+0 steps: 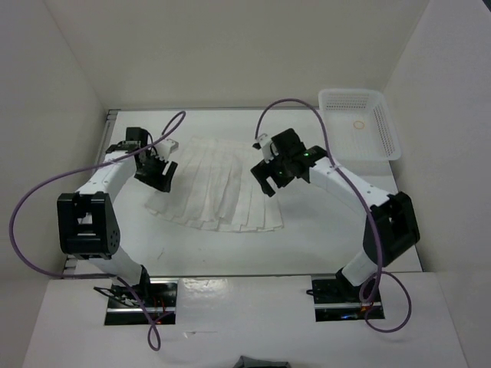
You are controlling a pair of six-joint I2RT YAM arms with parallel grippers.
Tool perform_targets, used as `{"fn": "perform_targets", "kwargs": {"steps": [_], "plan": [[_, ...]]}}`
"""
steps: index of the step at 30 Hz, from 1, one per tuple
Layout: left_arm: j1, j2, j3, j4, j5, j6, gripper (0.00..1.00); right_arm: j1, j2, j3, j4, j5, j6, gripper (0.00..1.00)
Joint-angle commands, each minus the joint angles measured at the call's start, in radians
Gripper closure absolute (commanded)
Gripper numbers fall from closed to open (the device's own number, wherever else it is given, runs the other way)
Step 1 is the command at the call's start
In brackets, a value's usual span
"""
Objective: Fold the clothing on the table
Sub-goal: Flatten the skirt out
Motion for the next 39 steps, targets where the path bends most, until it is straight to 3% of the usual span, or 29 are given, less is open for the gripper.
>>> {"fn": "perform_targets", "kwargs": {"steps": [1,6,17,20,26,30,34,35,39], "plan": [[-0.007,0.018,-0.026,0.0,0.07,-0.032,0.2,0.103,0.083,0.067,-0.023,0.065,0.026,0.02],[-0.038,0.039,-0.048,0.012,0.034,-0.06,0.2,0.136,0.232,0.122,-0.032,0.102,0.06,0.03],[-0.038,0.057,-0.068,0.023,-0.008,-0.1,0.2,0.157,0.321,0.111,-0.011,0.184,0.088,0.06],[-0.038,0.057,-0.077,0.023,-0.017,-0.109,0.2,0.157,0.356,0.102,-0.011,0.184,0.088,0.12],[-0.038,0.047,-0.086,0.032,-0.028,-0.109,0.2,0.157,0.39,0.102,-0.011,0.153,0.088,0.27],[-0.038,0.047,-0.086,0.032,-0.028,-0.109,0.2,0.157,0.399,0.102,-0.02,0.129,0.077,0.31],[-0.038,0.047,-0.086,0.032,-0.028,-0.109,0.2,0.157,0.41,0.093,-0.029,0.118,0.066,0.45],[-0.038,0.047,-0.086,0.032,-0.028,-0.109,0.2,0.166,0.419,0.093,-0.029,0.109,0.066,0.55],[-0.038,0.047,-0.086,0.032,-0.028,-0.109,0.2,0.166,0.428,0.093,-0.048,0.087,0.057,0.74]]}}
